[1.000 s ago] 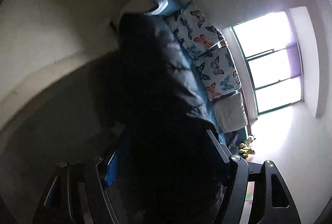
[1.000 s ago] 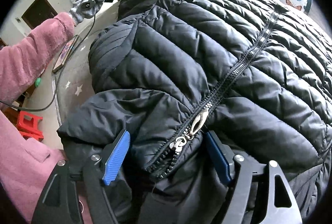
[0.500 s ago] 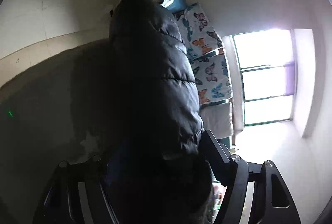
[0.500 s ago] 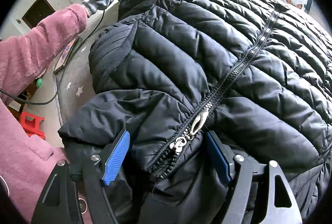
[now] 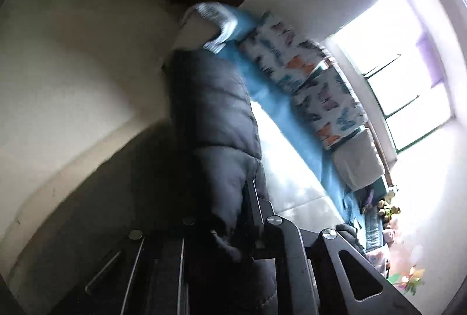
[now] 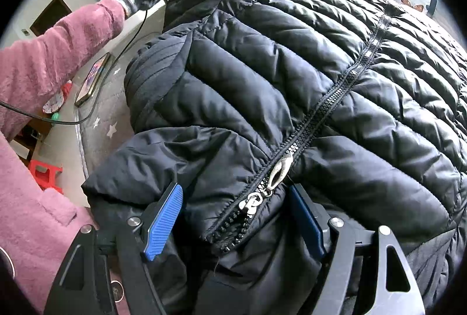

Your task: Fold large clothes

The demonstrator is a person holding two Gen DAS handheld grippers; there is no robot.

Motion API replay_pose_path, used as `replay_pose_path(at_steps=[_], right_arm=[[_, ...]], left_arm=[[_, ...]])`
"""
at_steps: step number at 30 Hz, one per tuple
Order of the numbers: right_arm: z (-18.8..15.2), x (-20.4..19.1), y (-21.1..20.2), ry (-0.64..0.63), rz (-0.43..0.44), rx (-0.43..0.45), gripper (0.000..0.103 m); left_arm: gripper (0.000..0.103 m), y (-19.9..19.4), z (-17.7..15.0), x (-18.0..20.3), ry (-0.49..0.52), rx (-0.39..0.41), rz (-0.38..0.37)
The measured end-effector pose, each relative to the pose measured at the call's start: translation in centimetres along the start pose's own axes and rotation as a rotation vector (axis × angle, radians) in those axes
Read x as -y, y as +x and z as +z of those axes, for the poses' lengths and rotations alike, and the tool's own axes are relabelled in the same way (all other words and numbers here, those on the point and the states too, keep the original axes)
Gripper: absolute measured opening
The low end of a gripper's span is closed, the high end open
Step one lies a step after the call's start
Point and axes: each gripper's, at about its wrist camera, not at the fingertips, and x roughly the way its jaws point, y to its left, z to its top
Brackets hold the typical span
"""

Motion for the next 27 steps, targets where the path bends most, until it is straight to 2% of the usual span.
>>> replay_pose_path(at_steps=[3, 5, 9, 12, 15, 18, 19, 21, 22, 27], right_arm=[[0.1, -0.1, 0.0, -0.003, -0.005, -0.004, 0.082], [0.1, -0.1, 0.0, -0.004, -0.008, -0.004, 0.082], [0.1, -0.5, -0.1, -0.003, -0.022, 0.002, 0.082], [0.0, -0.7, 0.0, 0.002, -0.034, 0.01, 0.082], [0.1, -1.0, -0.3, 0.005, -0.046, 0.02, 0.082], [0.1, -1.0, -1.2, 0.015, -0.054, 0.054, 0.082], [0.1, -1.0, -1.7, 0.017, -0.061, 0.072, 0.082], [-0.2, -1.0, -2.9, 0.021, -0.072, 0.117, 0.082], [-0.4, -0.9, -3.4, 0.025, -0.073, 0.134, 0.082], [-1.7, 0.0, -6.4, 0.059, -0.108, 0.221, 0.082]], left_arm=[[0.016, 0.8, 0.3, -1.6, -0.122, -0.02, -0.06], [0.015, -0.2, 0.5, -1.5, -0.123, -0.002, -0.089], [0.014, -3.7, 1.5, 3.2, -0.026, 0.044, -0.124], [0.014, -7.3, 2.0, 8.1, 0.044, 0.082, -0.201], [0.014, -10.6, 1.0, 13.2, 0.143, 0.104, -0.251], [0.014, -13.8, -1.5, 17.7, 0.247, 0.108, -0.299], [0.014, -16.6, -4.3, 18.7, 0.293, 0.108, -0.319], [0.014, -18.1, -6.5, 21.1, 0.35, 0.107, -0.338], [0.014, -19.5, -8.6, 22.4, 0.399, 0.106, -0.354], [0.014, -22.3, -18.5, 27.4, 0.563, 0.054, -0.387]])
